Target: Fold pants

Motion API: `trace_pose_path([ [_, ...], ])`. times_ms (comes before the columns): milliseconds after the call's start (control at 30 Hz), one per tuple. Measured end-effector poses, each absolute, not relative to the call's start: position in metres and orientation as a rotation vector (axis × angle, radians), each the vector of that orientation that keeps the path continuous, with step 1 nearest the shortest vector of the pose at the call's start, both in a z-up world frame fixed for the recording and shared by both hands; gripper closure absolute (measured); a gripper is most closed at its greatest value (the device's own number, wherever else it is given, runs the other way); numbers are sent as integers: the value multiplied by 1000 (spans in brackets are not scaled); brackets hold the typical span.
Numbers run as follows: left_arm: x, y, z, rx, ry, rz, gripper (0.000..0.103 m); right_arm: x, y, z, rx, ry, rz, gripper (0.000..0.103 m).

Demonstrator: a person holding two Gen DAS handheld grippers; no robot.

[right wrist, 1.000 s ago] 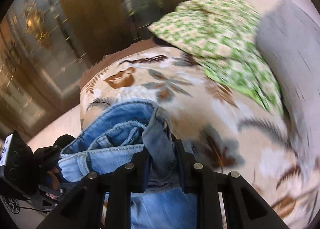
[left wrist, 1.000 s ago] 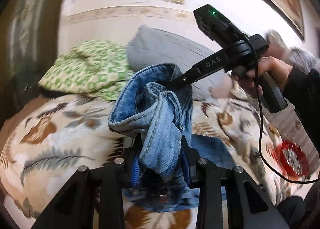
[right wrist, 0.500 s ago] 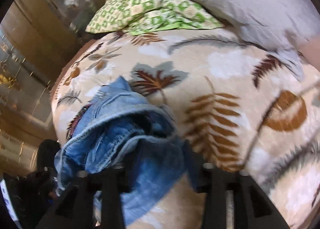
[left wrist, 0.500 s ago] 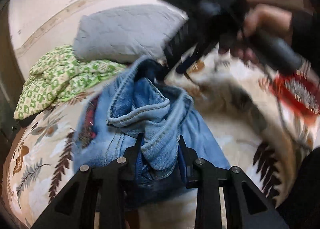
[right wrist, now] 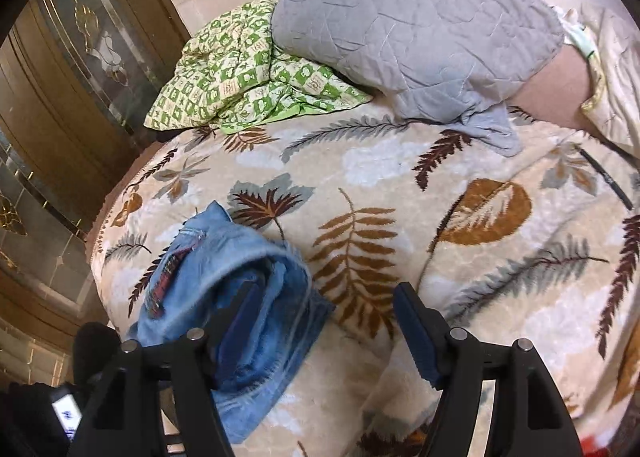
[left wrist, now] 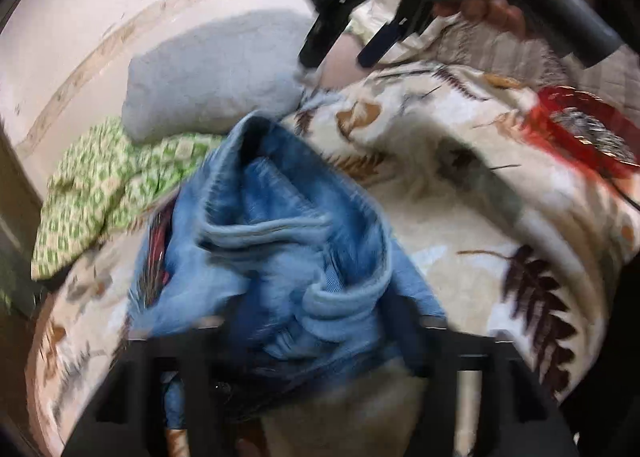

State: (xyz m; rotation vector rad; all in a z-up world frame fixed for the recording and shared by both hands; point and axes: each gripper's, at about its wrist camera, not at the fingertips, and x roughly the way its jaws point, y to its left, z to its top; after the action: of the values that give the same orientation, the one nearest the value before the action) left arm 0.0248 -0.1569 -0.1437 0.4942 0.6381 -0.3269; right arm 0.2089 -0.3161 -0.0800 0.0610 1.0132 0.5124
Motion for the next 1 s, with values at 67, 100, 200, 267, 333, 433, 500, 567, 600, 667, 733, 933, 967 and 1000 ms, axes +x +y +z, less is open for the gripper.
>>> trace_pose_path([
  [67,10,-153,-126,515,586,-326,11,201,-318,-74,71,999,503,29],
  [100,4,-150,-117,516,562,-331,11,195,-318,-67,84,980,493,28],
  [200,-7,-133,-84,487,505,-356,5,176,-317,-53,115,942,466,24],
  [267,-8,-115,-64,442,479,-370,2,163,-313,-46,138,922,469,23],
  [333,2,-92,-47,383,504,-400,2,152,-309,-40,167,910,481,21],
  [433,18,-64,-37,283,565,-456,2,137,-301,-38,215,911,510,18],
  [500,34,-37,-35,180,622,-489,2,128,-293,-39,217,912,523,18],
  [567,48,-17,-37,110,661,-510,2,119,-284,-40,202,902,529,18],
  [600,57,-5,-39,76,684,-512,2,116,-281,-41,202,898,534,18],
  [667,73,12,-45,22,726,-519,2,110,-274,-44,204,892,556,18],
  [733,95,30,-55,-56,778,-532,2,103,-261,-47,169,886,579,18],
  [933,159,48,-89,-211,919,-549,2,93,-219,-64,11,885,655,18],
  [967,168,47,-95,-227,936,-537,2,94,-214,-68,-7,891,652,18],
  [1000,176,46,-101,-241,953,-525,2,95,-209,-72,-26,901,649,18],
])
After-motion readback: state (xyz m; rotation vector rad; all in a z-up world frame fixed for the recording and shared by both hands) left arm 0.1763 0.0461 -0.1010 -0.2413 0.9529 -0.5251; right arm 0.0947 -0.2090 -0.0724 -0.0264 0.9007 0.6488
